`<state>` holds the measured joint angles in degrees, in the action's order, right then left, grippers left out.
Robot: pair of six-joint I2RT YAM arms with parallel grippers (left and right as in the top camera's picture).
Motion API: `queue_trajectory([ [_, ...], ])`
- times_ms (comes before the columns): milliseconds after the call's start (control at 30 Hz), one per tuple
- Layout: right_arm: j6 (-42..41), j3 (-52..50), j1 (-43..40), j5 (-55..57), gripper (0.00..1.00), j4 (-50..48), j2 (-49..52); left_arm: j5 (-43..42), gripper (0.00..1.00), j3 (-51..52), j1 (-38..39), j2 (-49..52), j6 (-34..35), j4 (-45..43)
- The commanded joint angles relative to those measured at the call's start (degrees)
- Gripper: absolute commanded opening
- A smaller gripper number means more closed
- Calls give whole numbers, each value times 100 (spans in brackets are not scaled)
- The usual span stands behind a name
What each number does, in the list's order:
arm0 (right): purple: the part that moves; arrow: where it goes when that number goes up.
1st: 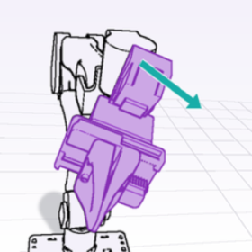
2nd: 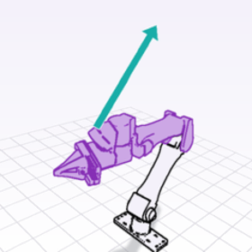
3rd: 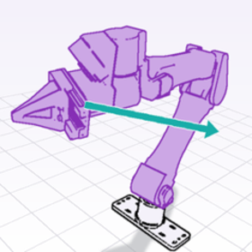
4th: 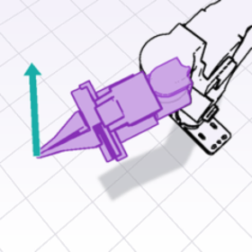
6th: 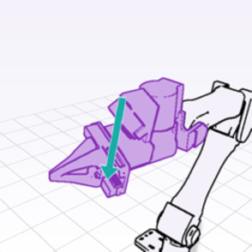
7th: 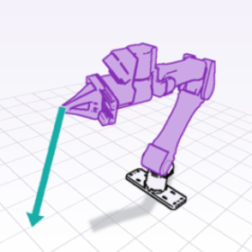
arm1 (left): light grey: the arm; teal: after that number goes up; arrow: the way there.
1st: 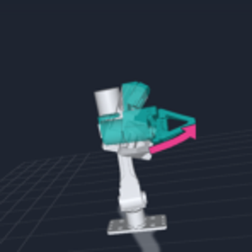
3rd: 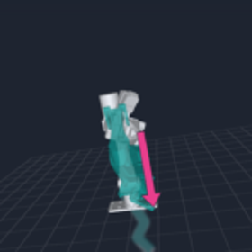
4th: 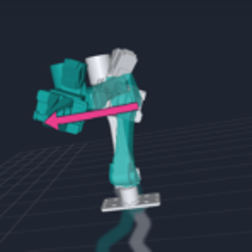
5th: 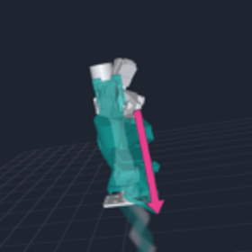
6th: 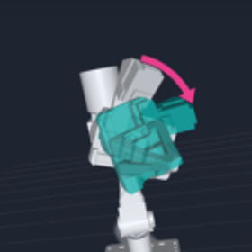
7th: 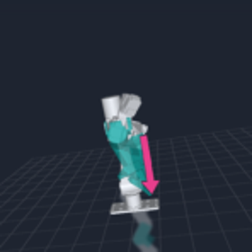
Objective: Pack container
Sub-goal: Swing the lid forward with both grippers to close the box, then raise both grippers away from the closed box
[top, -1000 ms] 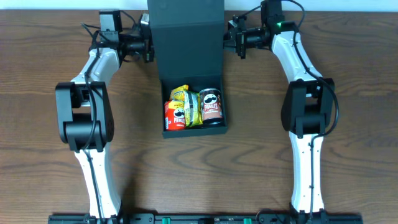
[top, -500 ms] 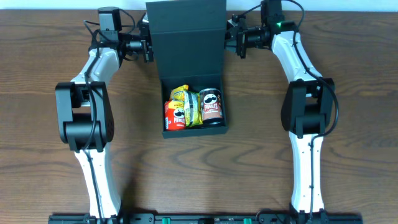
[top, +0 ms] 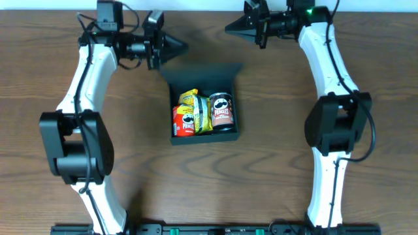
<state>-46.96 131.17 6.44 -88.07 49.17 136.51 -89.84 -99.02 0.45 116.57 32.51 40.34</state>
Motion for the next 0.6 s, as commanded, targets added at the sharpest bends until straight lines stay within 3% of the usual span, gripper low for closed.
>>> queue_trajectory([
  [0,732,31,-37,-133,2,256,-426,-31,6,-7,-9,-330,-2175,1217],
  [67,835,31,-52,-127,1,251,-601,605,6,-7,-24,-435,-2968,2398],
  [133,850,31,-81,105,1,-55,-754,1663,6,-7,-55,-509,-3130,2997],
  [200,844,31,-94,791,2,-348,-861,1810,6,-20,-72,-579,-3084,2726],
  [400,1034,31,-42,1996,1,-343,-1054,1980,6,-328,-81,-835,-1764,1128],
  [500,1602,31,46,3373,2,341,-1394,2957,6,-841,-68,-1056,-1661,1174],
  [567,2127,31,168,4878,2,1023,-1788,4352,6,-1246,-42,-1342,-1788,1528],
])
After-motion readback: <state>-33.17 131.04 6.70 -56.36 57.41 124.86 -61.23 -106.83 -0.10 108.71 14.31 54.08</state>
